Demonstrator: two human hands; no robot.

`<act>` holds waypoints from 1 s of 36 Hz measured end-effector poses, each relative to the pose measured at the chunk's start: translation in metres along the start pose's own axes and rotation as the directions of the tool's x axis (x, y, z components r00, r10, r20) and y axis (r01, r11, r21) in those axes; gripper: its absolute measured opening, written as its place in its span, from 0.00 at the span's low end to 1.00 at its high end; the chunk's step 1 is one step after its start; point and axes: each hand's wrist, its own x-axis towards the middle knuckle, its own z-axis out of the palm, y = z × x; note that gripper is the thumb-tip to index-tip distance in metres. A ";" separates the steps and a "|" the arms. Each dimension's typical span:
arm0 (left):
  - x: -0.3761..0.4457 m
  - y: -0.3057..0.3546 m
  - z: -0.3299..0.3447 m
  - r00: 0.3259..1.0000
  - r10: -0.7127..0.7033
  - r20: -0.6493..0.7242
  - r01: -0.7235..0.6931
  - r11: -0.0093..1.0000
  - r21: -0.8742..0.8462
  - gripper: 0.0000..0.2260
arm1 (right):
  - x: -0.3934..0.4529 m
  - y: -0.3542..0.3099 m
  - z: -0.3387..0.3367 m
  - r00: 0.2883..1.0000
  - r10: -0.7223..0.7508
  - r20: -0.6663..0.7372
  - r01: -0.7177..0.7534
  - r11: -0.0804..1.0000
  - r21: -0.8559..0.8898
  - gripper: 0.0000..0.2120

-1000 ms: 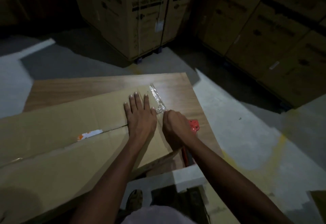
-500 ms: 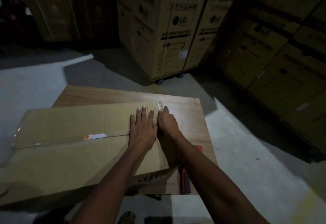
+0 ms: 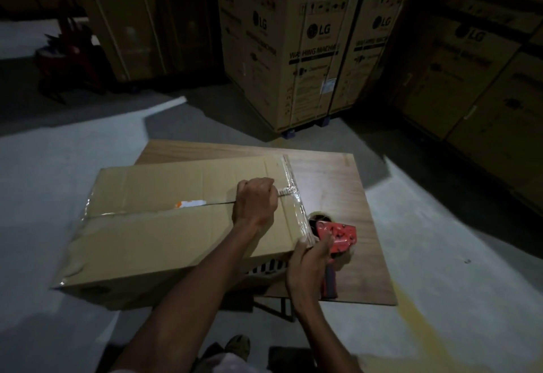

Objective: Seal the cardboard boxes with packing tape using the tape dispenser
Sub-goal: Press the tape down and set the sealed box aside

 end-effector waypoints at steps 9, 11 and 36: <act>-0.031 -0.036 -0.036 0.991 -0.100 -0.089 0.088 0.987 -0.134 0.09 | -0.039 -0.033 0.043 0.939 0.293 0.181 -0.324 0.929 0.176 0.50; -0.032 -0.052 -0.046 0.989 -0.126 -0.077 0.116 0.986 -0.121 0.10 | -0.043 -0.039 0.051 0.919 0.306 0.248 -0.361 0.906 0.220 0.55; 0.011 -0.285 -0.161 0.905 -0.247 0.345 0.193 0.964 0.182 0.47 | -0.092 -0.105 0.189 0.914 0.318 0.250 -0.390 0.857 0.336 0.61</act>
